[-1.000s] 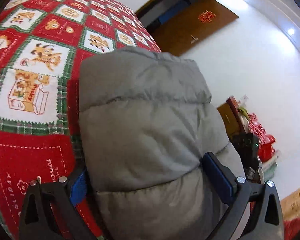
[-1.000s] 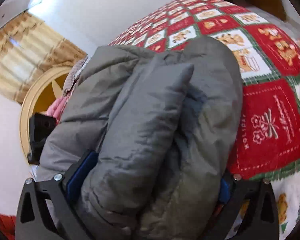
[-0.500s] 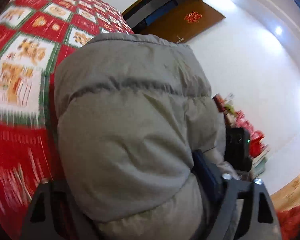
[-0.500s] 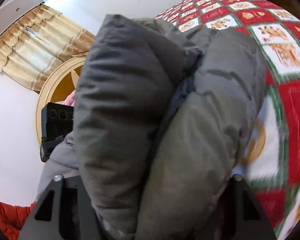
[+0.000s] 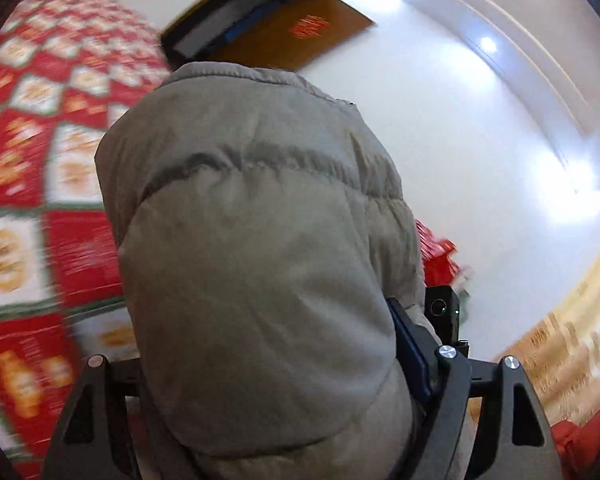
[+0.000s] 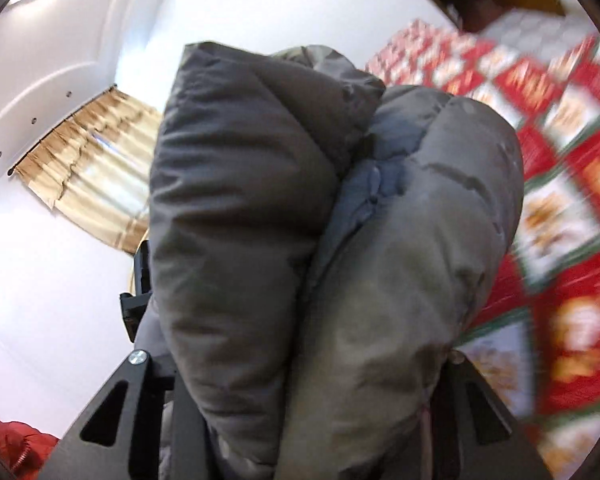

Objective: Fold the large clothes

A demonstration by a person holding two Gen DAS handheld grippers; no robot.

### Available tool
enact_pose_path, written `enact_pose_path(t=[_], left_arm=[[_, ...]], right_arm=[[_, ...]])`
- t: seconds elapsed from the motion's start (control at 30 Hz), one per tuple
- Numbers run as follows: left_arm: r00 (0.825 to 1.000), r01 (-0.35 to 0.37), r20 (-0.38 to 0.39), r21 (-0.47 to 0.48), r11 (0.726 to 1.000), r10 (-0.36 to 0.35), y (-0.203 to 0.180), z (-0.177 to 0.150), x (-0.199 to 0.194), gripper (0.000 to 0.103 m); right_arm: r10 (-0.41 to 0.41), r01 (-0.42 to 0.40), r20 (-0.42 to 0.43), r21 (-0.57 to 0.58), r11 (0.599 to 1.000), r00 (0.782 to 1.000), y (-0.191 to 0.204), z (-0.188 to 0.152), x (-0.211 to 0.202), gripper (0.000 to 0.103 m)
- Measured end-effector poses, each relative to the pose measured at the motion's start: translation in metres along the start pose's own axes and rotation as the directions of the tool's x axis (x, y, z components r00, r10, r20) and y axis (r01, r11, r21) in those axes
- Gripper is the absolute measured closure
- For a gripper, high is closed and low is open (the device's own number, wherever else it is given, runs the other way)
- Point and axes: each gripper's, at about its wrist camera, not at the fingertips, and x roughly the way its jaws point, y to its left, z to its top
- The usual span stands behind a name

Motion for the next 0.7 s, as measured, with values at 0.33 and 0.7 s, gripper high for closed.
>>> enact_pose_path(t=[0.33,0.7], left_arm=[[0.994,-0.02,-0.108,0.06,0.998,0.026,-0.08,0.015,0.162,0.024],[0.854,-0.449,-0.18,0.217,0.867,0.487,-0.042,-0.018,0.277,0.02]], right_arm=[[-0.284,0.296,0.13,-0.087,0.951,0.95,-0.015,0.061,-0.14,0.063],[-0.434,0.43,0.072,0.068,0.9,0.898,-0.168,0.054,-0.155,0.064]])
